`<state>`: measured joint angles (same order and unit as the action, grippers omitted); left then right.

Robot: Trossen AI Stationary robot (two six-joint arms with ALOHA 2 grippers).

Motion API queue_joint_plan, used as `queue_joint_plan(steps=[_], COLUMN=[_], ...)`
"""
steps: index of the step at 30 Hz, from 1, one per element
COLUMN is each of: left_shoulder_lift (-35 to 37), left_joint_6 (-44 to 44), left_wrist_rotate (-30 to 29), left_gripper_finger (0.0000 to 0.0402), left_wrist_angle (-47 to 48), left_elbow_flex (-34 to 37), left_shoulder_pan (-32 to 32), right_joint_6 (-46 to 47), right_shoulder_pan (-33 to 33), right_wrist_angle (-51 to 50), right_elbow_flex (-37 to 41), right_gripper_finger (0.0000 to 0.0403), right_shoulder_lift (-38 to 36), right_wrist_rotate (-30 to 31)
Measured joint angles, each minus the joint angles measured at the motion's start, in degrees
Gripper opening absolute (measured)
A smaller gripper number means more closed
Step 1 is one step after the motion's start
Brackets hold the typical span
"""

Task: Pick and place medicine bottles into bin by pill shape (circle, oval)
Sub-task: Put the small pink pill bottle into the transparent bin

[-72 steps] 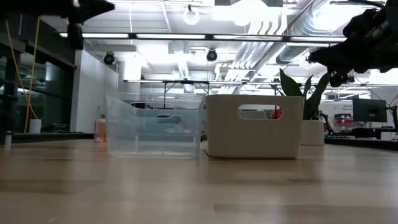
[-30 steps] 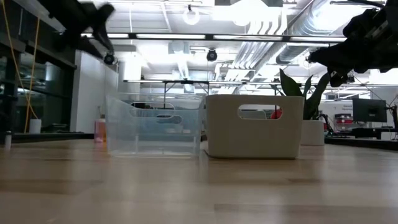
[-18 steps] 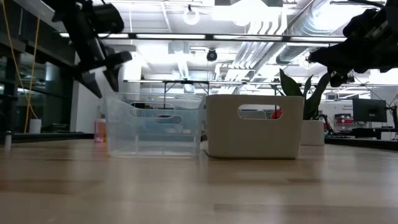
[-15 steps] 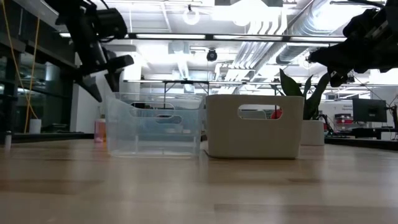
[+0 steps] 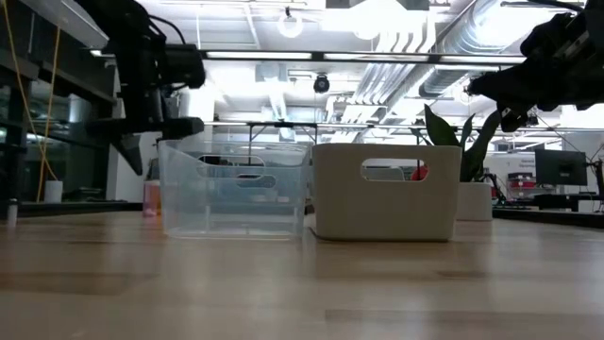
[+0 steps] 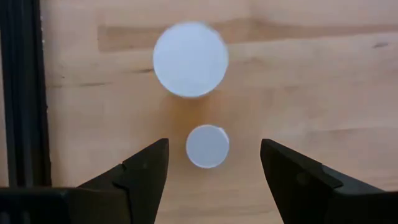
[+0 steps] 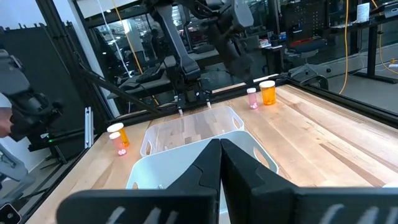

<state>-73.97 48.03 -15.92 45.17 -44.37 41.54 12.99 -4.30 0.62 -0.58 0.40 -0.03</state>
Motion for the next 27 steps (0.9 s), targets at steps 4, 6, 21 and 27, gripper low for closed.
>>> queue_joint_plan(steps=[4, 6, 21, 27], left_shoulder_lift=[-2.31, -2.9, -3.13, -3.13], left_joint_6=[1.31, 1.79, 4.55, 4.94], left_wrist_rotate=[0.21, 0.25, 1.01, -0.28], left_gripper_finger=[0.0241, 0.0241, 0.0241, 0.0241], left_wrist_angle=[-0.03, -0.98, -5.57, -7.51], left_elbow_flex=[0.93, 1.2, 4.27, 4.35], left_shoulder_pan=[0.04, 0.07, 0.44, 0.44], right_joint_6=[0.0, 0.0, 0.0, 0.0], right_shoulder_pan=[-0.01, -0.02, -0.02, -0.02], right_wrist_angle=[0.0, 0.0, 0.0, 0.0], right_elbow_flex=[0.0, 0.0, 0.0, 0.0], right_gripper_finger=[0.0, 0.0, 0.0, 0.0], right_shoulder_lift=[0.0, 0.0, 0.0, 0.0], right_wrist_rotate=[0.0, 0.0, 0.0, 0.0])
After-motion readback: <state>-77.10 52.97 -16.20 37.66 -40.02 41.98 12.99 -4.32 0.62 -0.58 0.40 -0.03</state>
